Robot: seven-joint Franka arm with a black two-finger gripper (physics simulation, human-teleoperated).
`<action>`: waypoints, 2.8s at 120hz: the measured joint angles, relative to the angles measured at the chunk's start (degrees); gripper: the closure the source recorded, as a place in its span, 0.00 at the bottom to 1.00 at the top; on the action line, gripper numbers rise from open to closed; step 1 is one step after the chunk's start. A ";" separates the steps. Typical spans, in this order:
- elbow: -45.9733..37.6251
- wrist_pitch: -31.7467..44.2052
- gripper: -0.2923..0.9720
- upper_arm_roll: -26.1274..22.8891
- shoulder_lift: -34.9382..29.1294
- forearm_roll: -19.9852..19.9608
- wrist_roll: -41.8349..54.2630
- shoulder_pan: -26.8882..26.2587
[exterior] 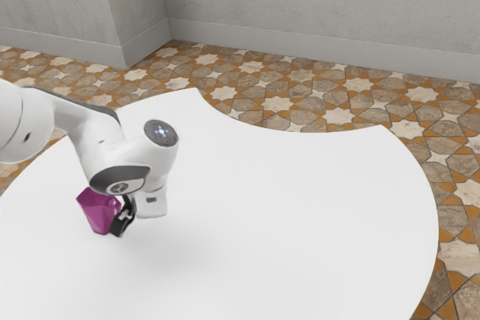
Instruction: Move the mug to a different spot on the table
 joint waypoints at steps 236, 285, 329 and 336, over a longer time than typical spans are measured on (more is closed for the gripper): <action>0.44 8.29 0.69 5.24 5.77 4.72 -1.82 0.00; 0.56 8.01 0.78 5.30 5.20 5.25 -3.71 -0.42; 7.96 3.50 0.80 5.11 4.68 6.38 -4.99 -2.77; 9.29 3.14 0.80 4.98 4.97 6.44 -5.13 -3.31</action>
